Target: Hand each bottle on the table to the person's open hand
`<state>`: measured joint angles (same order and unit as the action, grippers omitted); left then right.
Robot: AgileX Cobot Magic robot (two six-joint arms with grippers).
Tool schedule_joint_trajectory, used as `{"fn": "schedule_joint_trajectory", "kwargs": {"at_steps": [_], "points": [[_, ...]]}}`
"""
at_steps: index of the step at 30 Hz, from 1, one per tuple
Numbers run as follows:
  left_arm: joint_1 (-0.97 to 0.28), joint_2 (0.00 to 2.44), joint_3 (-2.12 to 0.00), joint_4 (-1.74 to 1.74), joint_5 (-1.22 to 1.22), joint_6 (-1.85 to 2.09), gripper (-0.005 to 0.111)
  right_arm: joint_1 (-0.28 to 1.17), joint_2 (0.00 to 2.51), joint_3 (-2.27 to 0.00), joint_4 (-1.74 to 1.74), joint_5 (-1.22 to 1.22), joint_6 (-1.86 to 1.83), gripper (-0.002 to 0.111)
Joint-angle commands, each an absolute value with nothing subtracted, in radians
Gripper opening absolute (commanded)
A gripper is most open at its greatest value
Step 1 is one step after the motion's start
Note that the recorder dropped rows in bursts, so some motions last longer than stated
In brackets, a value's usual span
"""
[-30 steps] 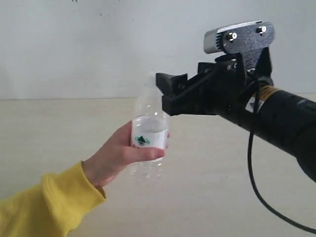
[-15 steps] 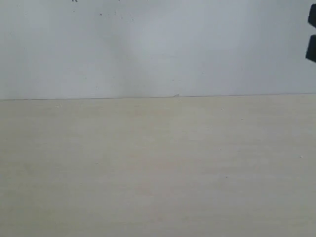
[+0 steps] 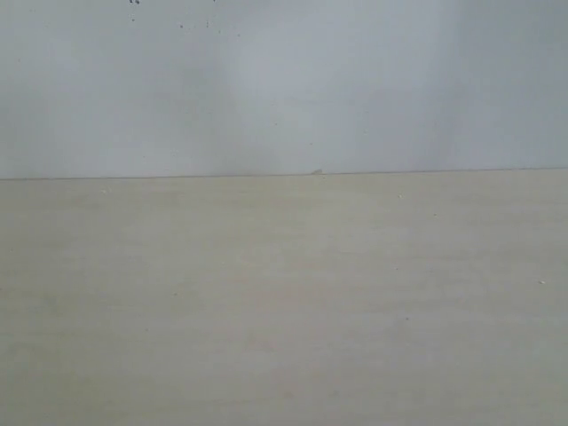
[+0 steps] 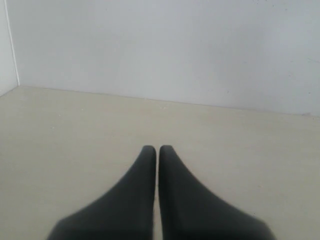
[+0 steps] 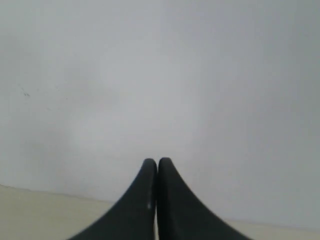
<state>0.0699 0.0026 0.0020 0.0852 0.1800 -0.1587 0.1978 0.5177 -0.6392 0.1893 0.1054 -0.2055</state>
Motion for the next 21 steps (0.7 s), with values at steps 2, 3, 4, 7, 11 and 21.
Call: {"fn": "schedule_joint_trajectory", "kwargs": {"at_steps": [2,3,4,7,11,21], "points": [[0.073,0.0,0.0,0.086,0.179,-0.161,0.004,-0.015,0.288,-0.492,0.172,0.308,-0.219,0.0],[0.073,0.0,0.0,0.086,0.179,-0.161,0.004,-0.02,0.265,-0.463,0.172,0.296,-0.212,0.0],[0.073,0.0,0.0,0.086,0.179,-0.161,0.004,-0.02,0.216,-0.382,0.172,0.255,-0.2,0.0],[0.073,0.0,0.0,0.086,0.179,-0.161,0.004,-0.02,0.173,-0.215,0.172,0.119,-0.182,0.0],[0.073,0.0,0.0,0.086,0.179,-0.161,0.004,-0.072,0.069,-0.027,0.172,0.045,-0.164,0.0],[0.073,0.0,0.0,0.086,0.179,-0.161,0.004,-0.072,0.0,0.0,0.12,0.148,-0.184,0.0]]}}
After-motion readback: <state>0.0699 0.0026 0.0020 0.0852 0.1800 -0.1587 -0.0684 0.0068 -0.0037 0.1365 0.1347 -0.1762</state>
